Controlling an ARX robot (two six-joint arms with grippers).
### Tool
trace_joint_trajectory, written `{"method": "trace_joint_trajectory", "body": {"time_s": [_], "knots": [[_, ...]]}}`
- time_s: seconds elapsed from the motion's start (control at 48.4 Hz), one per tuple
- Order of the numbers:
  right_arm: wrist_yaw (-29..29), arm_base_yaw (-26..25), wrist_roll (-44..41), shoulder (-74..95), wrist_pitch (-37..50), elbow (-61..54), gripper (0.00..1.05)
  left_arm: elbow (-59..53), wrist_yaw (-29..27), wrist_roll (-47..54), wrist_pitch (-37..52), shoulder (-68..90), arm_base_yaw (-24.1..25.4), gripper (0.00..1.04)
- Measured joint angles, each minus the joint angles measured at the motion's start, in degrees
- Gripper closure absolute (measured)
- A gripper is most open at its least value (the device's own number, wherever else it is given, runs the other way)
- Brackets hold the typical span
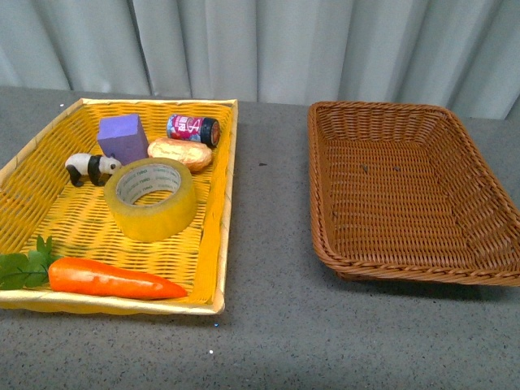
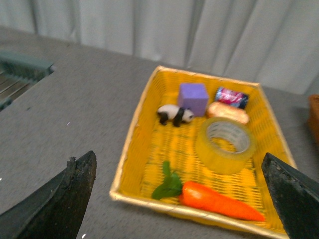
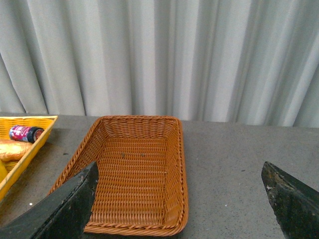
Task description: Move tape to another basket
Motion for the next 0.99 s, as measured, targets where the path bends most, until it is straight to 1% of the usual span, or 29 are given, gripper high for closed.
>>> {"method": "trace_joint_trajectory", "body": {"time_s": [0.041, 0.103, 0.248, 0.352, 0.434, 0.517, 0.641, 0.724, 0.993], "knots": [[-0.02, 0.0, -0.02, 0.0, 0.0, 0.0, 0.09, 0.42, -0.94, -2.4, 2.1, 5.31, 0.2, 0.07], [0.0, 0.0, 0.0, 0.0, -0.02, 0.0, 0.09, 1.25, 0.59, -3.72, 5.9, 11.1, 1.36, 0.07], [0.0, 0.0, 0.0, 0.0, 0.0, 0.0, 0.09, 6.78, 8.44, -7.34, 17.4, 29.53, 5.49, 0.07], [0.0, 0.0, 0.0, 0.0, 0.0, 0.0, 0.09, 12.17, 12.31, -8.07, 23.93, 43.3, 6.1, 0.07], [-0.02, 0.0, 0.0, 0.0, -0.02, 0.0, 0.09, 16.83, 14.29, -7.87, 27.58, 55.01, 6.03, 0.07], [-0.02, 0.0, 0.0, 0.0, -0.02, 0.0, 0.09, 22.6, 17.27, -8.13, 27.06, 66.95, 6.05, 0.07], [0.0, 0.0, 0.0, 0.0, 0.0, 0.0, 0.09, 28.63, 17.84, -7.56, 24.68, 77.13, 6.14, 0.07], [0.0, 0.0, 0.0, 0.0, -0.02, 0.0, 0.09, 33.88, 19.37, -6.71, 22.08, 84.85, 6.45, 0.07], [0.0, 0.0, 0.0, 0.0, -0.02, 0.0, 0.09, 41.92, 21.05, -6.08, 18.45, 95.06, 6.27, 0.07]]}}
